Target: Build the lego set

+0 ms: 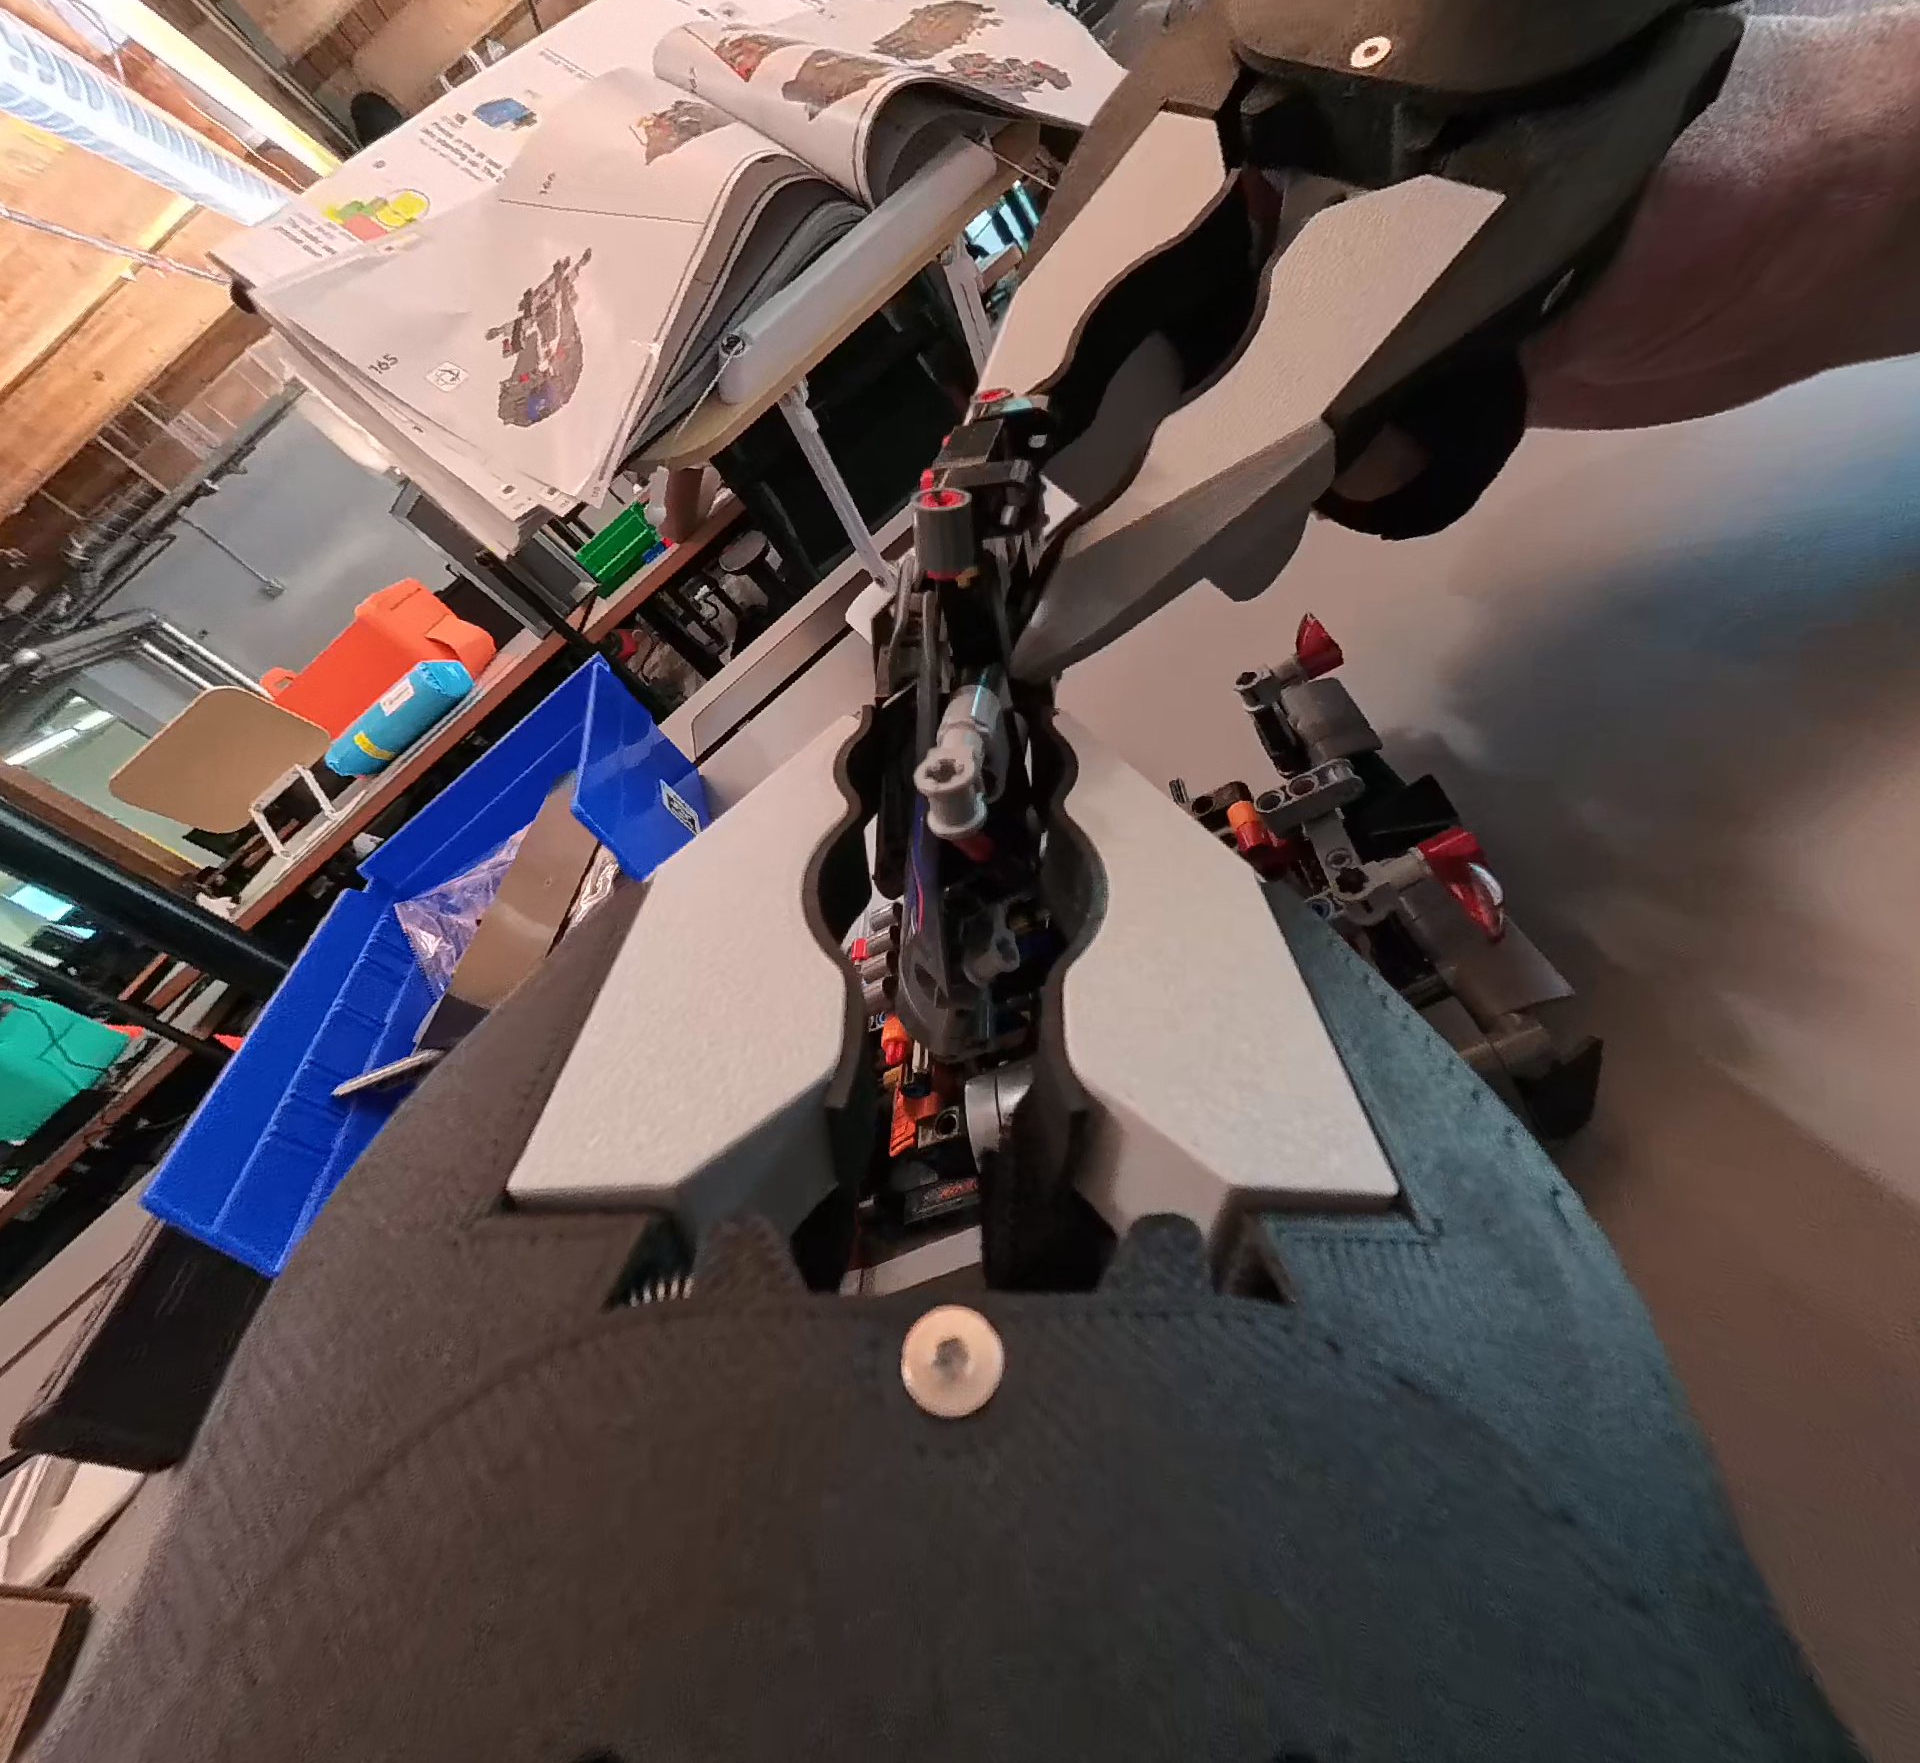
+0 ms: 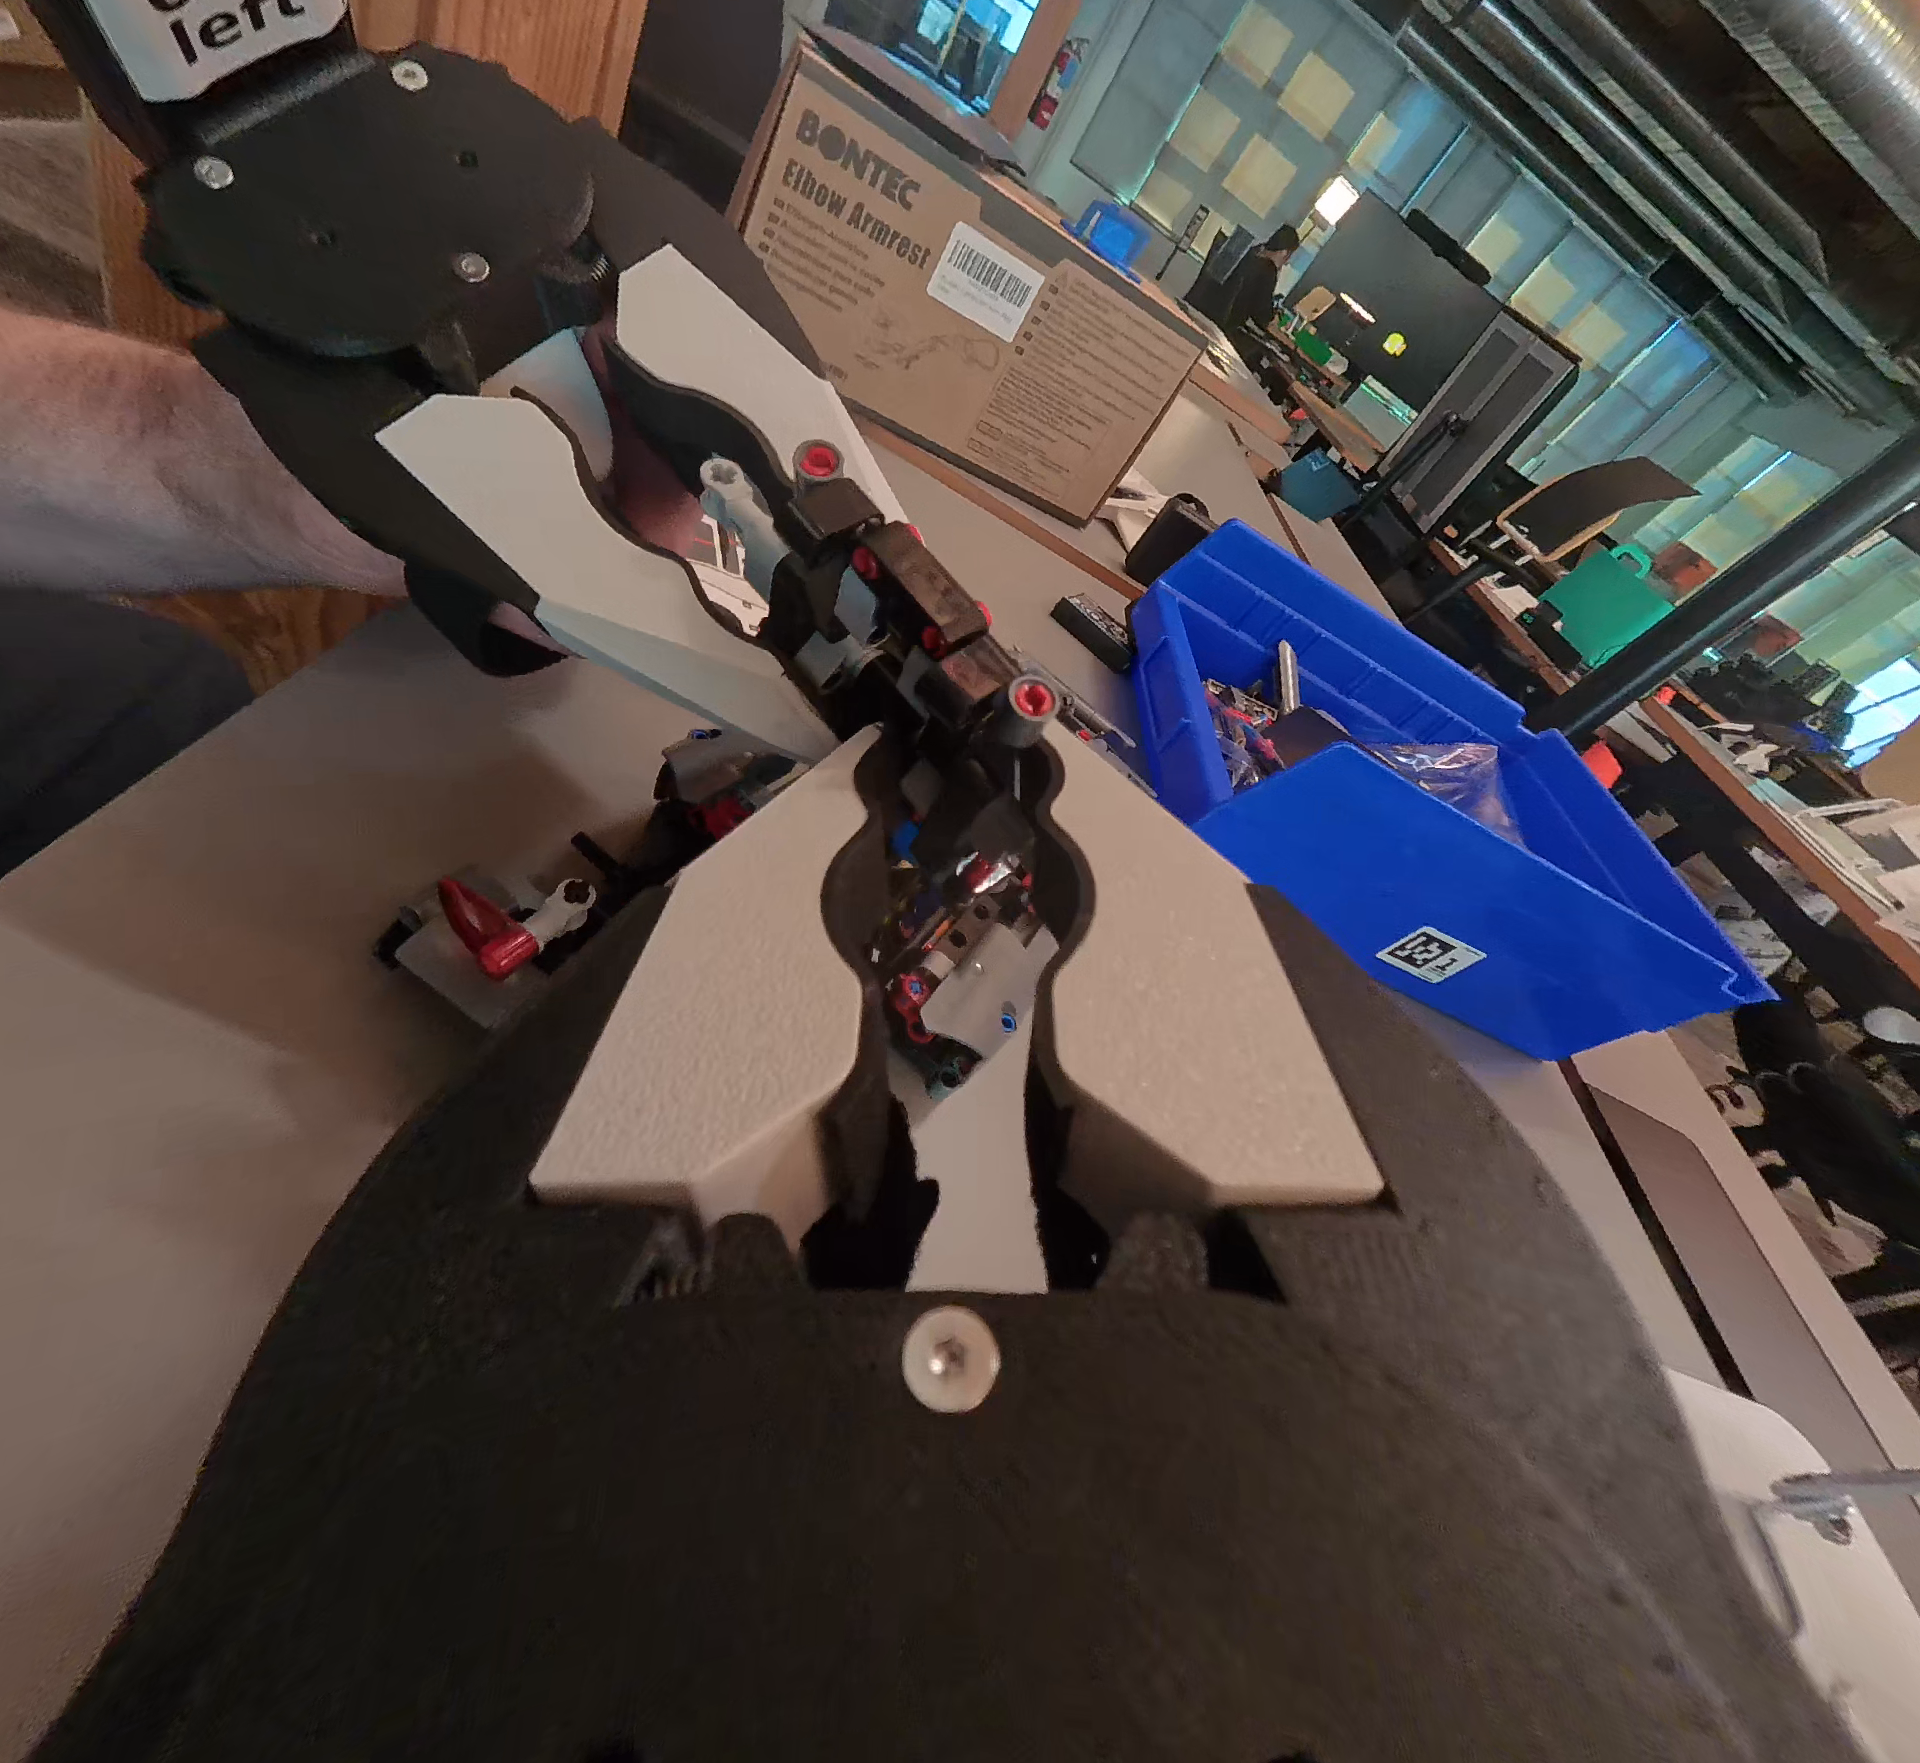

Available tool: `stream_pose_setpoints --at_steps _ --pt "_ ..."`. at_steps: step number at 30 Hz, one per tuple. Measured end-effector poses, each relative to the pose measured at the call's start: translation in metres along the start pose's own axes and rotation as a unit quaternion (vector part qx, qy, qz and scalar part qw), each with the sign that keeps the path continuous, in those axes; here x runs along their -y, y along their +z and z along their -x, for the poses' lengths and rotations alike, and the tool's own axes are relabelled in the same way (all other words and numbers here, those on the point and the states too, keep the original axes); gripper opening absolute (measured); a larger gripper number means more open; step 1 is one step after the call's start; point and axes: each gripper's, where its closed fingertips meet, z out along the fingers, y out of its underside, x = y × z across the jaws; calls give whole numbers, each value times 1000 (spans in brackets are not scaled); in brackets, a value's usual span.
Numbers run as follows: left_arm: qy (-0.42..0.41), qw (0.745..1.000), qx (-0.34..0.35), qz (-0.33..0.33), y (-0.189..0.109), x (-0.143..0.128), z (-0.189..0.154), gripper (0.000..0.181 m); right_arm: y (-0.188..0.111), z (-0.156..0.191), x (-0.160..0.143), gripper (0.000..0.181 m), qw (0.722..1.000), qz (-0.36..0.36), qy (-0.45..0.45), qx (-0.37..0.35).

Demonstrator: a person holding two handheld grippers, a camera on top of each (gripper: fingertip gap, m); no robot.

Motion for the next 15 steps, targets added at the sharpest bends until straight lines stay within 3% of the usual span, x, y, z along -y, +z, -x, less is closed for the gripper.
stream_pose_setpoints --at_steps 15 --pt "-8 1000 5 -6 0 1 0 28 1 -1 0 19 999 -14 -41 -11"
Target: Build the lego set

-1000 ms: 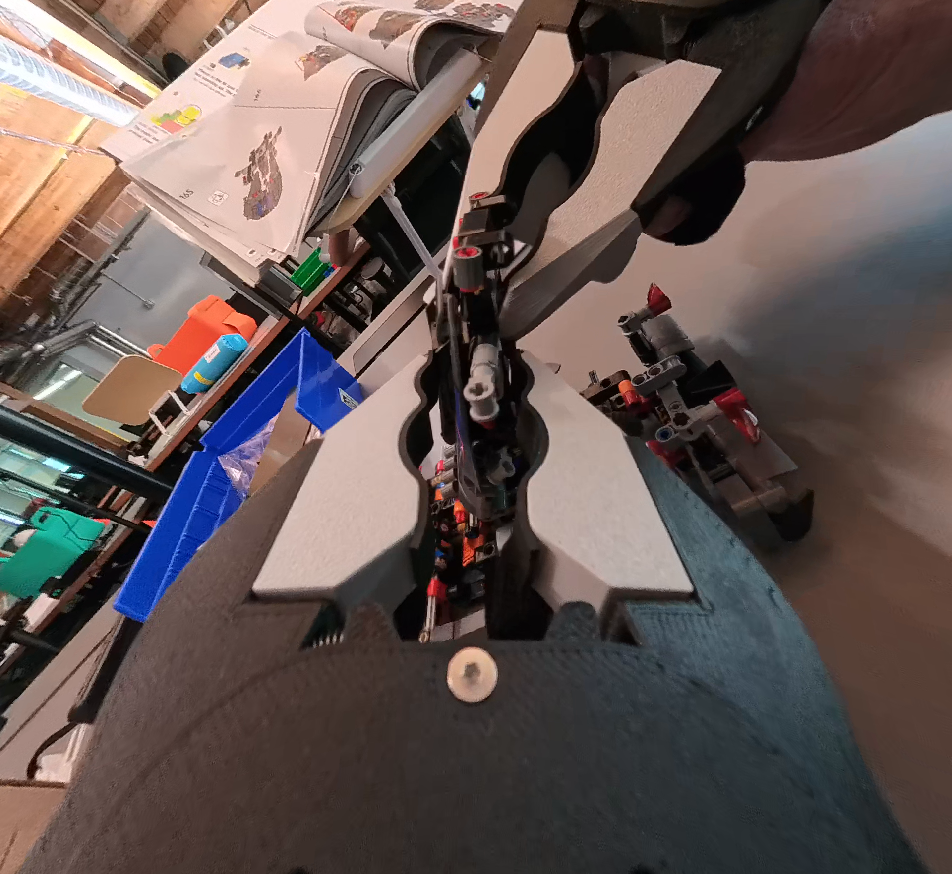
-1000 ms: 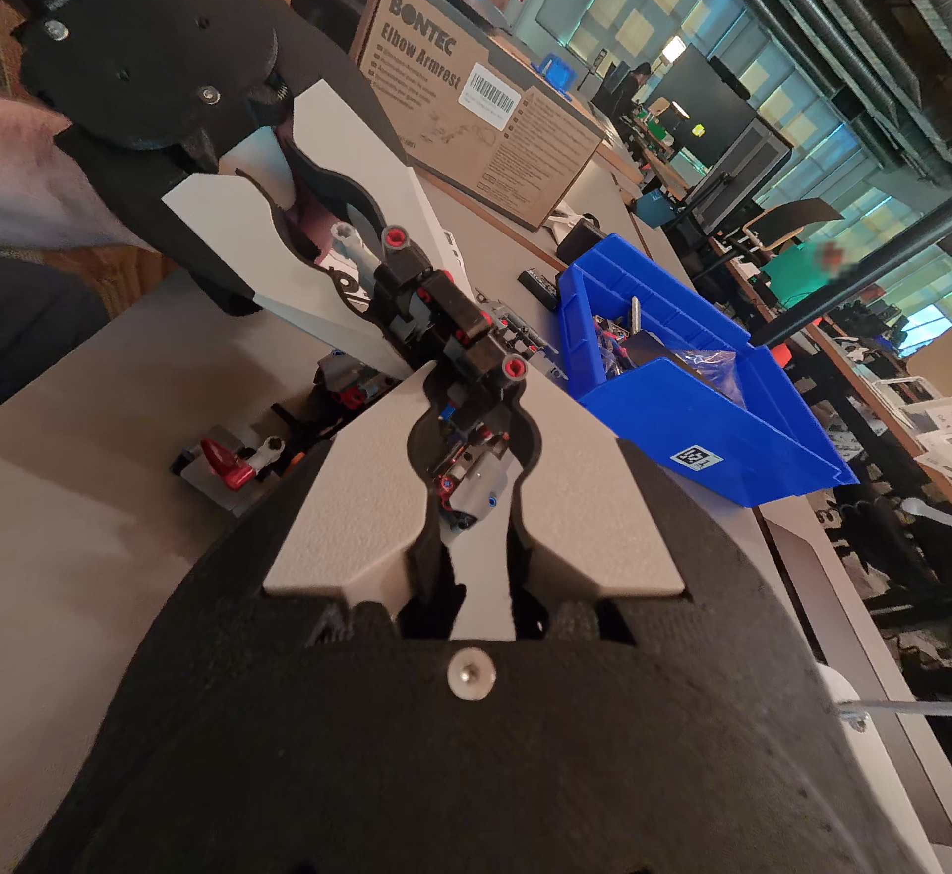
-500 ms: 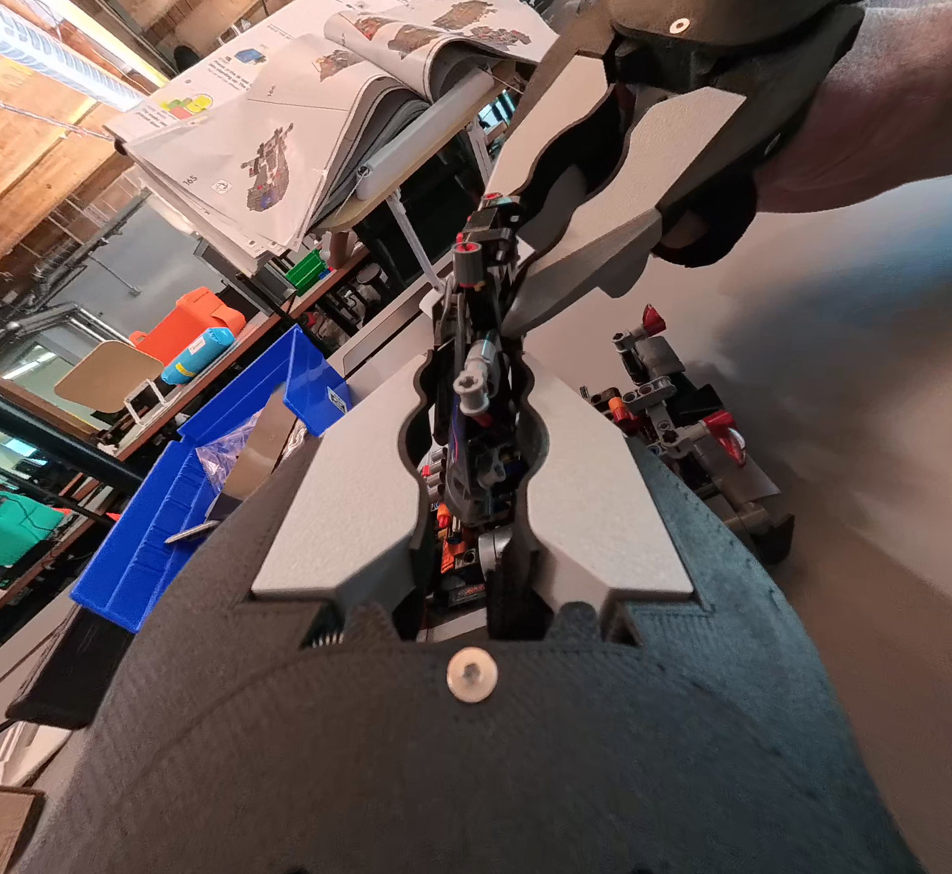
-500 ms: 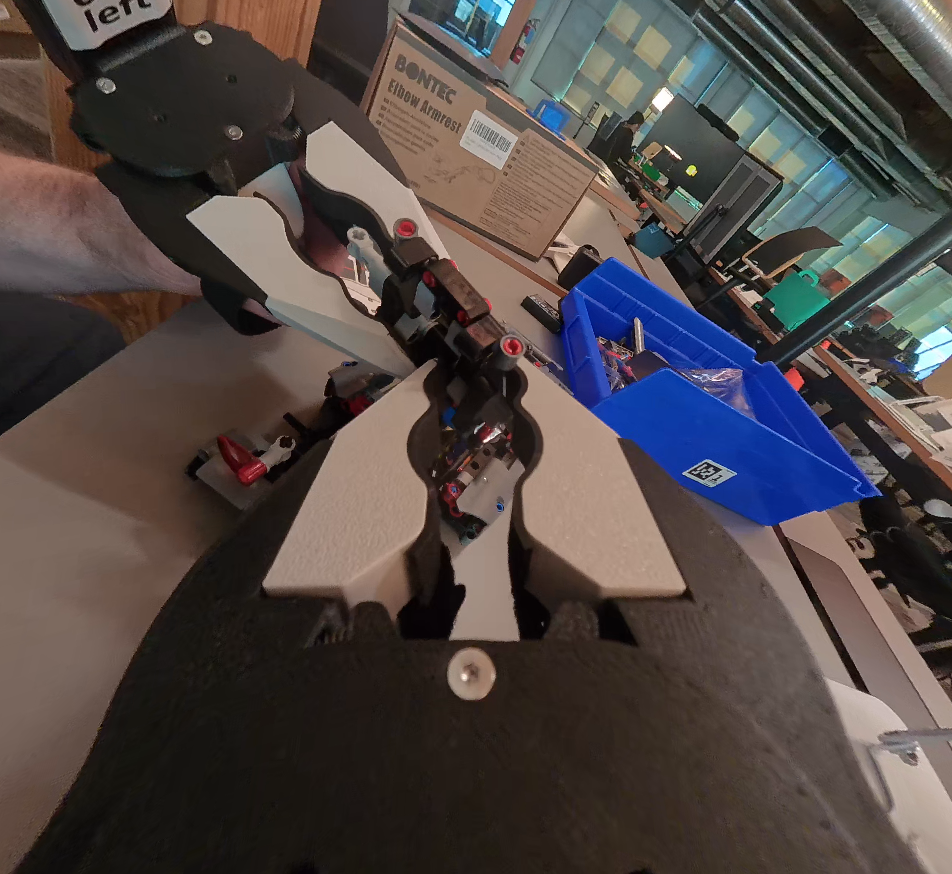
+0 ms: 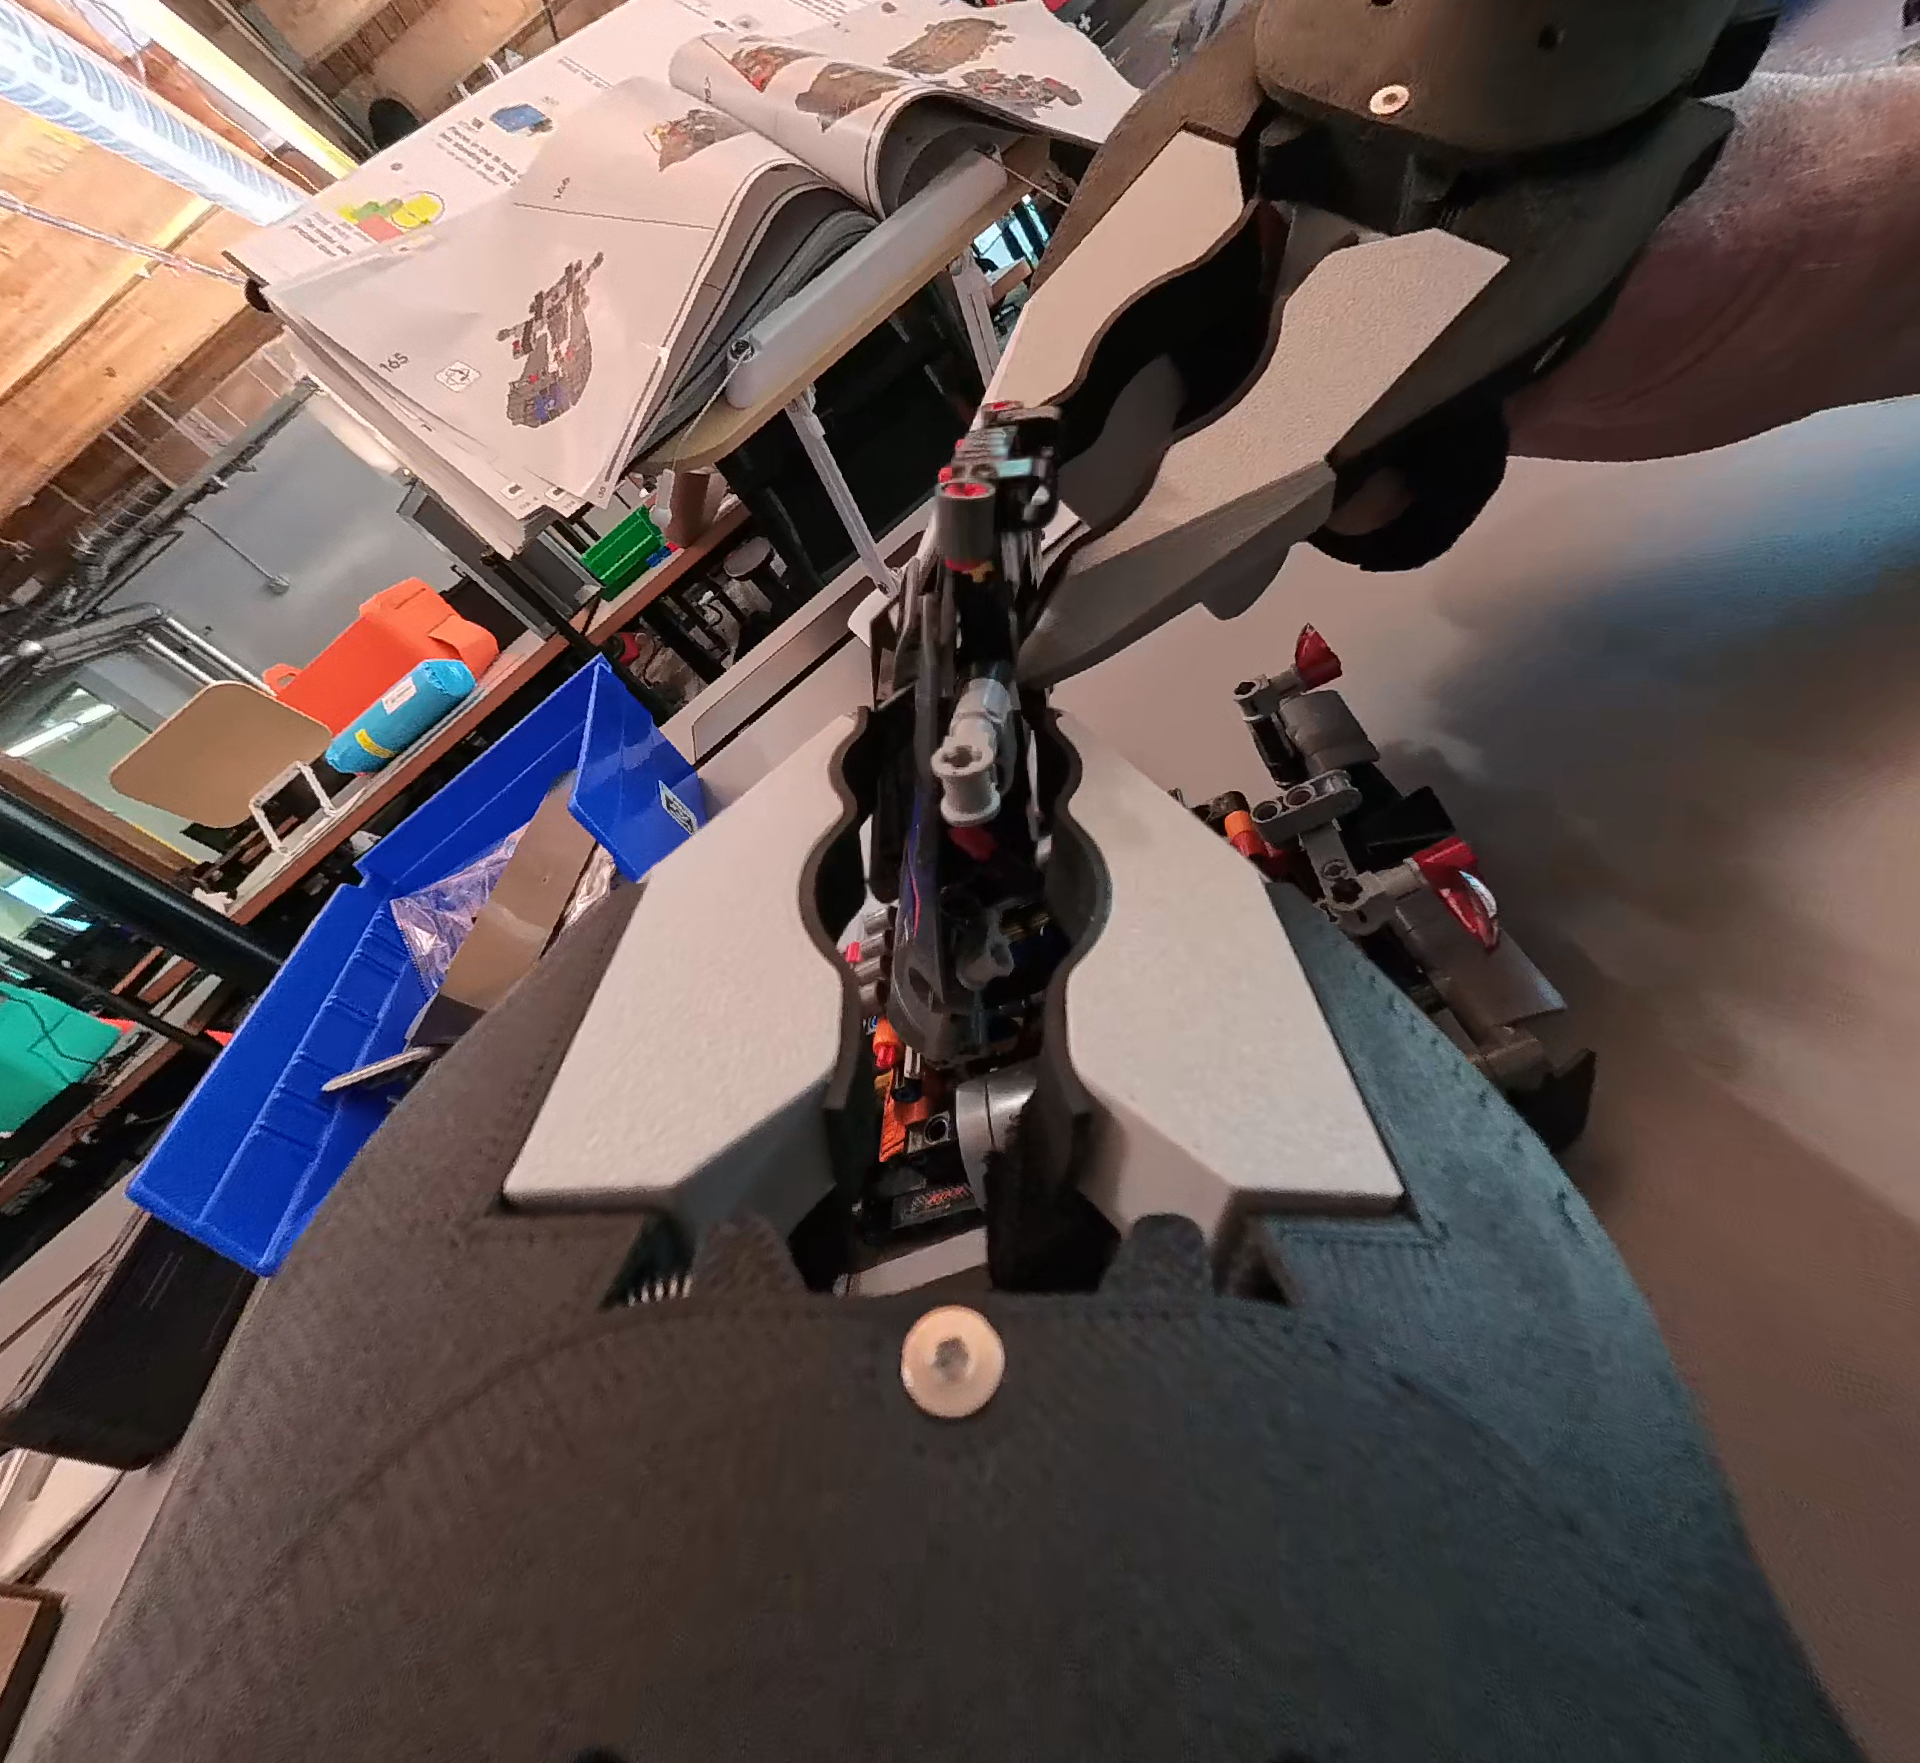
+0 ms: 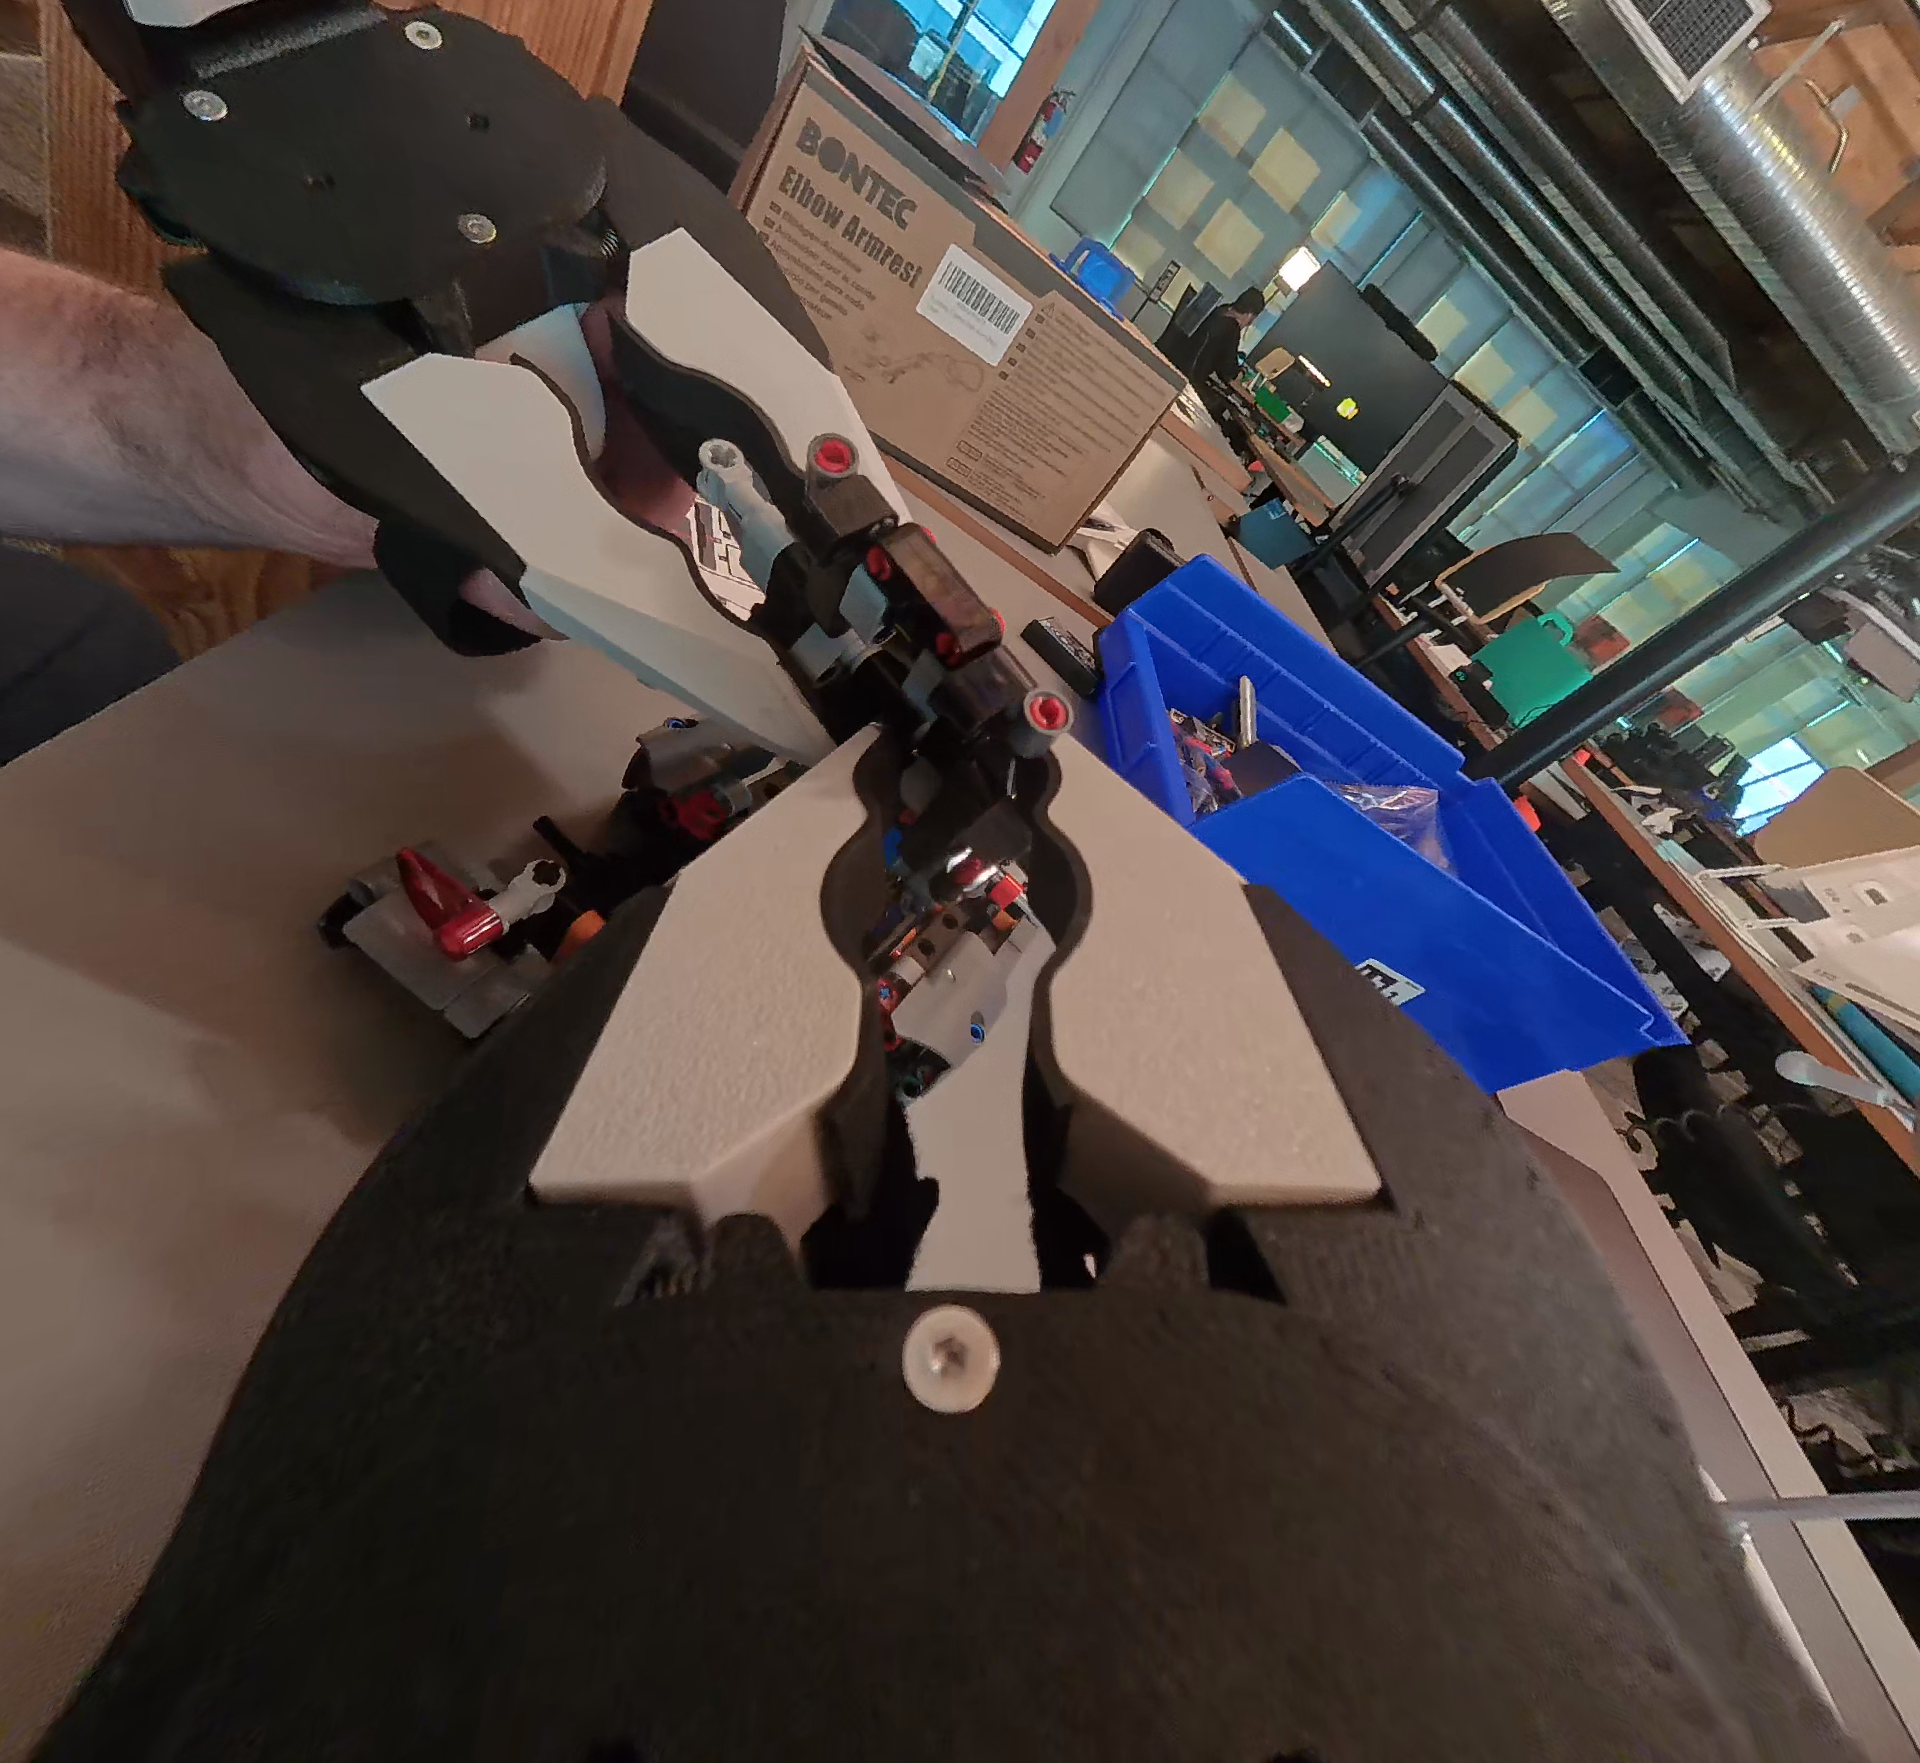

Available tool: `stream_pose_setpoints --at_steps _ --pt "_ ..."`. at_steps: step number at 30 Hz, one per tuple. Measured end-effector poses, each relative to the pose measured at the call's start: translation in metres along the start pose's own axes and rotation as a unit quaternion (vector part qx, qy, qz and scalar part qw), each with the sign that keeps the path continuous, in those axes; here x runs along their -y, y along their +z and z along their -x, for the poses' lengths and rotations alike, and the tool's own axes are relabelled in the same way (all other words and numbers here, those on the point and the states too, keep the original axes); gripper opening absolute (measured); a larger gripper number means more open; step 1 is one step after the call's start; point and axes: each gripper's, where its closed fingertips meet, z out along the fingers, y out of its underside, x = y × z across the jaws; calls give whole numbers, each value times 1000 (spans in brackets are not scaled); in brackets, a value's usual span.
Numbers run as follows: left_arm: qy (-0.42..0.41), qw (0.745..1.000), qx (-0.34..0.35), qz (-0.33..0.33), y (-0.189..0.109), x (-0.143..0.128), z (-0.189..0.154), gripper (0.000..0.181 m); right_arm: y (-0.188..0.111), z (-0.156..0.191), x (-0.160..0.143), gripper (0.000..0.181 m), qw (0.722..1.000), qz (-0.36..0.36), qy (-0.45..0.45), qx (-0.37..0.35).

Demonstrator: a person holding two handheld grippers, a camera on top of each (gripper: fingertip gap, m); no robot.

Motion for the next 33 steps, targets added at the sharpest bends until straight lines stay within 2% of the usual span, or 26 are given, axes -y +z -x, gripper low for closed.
stream_pose_setpoints --at_steps 5,16,33 --pt "13 1000 7 7 0 0 -1 34 0 2 1 19 1000 8 -8 -4" --pt "20 1000 1 16 -2 -2 -2 33 5 6 2 24 999 26 -19 -10" --pt "23 999 14 28 0 -2 2 30 3 3 1 21 999 -2 53 6"
